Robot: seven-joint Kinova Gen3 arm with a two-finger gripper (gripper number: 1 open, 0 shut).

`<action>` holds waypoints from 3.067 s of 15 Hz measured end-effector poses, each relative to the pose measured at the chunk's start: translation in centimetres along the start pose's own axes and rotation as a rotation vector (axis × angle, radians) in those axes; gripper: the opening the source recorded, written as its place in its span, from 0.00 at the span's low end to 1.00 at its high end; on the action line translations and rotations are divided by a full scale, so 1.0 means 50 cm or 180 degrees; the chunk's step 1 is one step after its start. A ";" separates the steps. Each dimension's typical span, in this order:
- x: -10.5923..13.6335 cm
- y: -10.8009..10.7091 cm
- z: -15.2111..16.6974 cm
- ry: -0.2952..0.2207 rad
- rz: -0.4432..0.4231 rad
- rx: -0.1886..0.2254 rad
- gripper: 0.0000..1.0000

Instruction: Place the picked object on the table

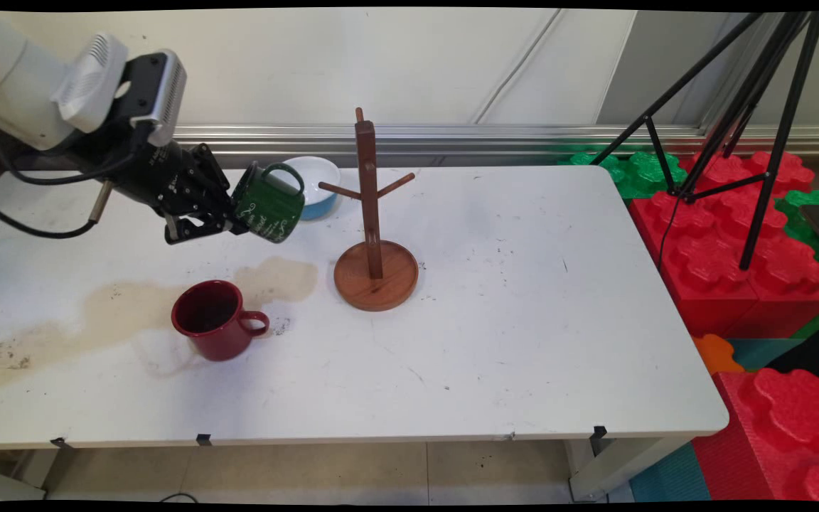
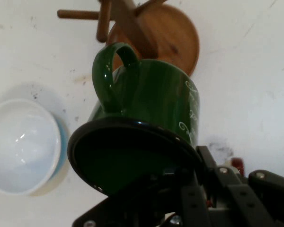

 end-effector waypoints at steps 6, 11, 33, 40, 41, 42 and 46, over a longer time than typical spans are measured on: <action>-0.004 -0.054 0.062 -0.0342 0.0133 0.0043 0.00; 0.000 -0.082 0.121 -0.0532 0.0157 0.0081 0.00; -0.003 -0.109 0.320 -0.1526 0.0110 -0.0043 0.00; -0.006 -0.114 0.354 -0.1677 0.0119 -0.0077 0.00; -0.005 -0.115 0.358 -0.1692 0.0119 -0.0080 0.00; -0.006 -0.115 0.361 -0.1705 0.0118 -0.0084 0.00; -0.003 -0.118 0.373 -0.1723 0.0111 -0.0095 1.00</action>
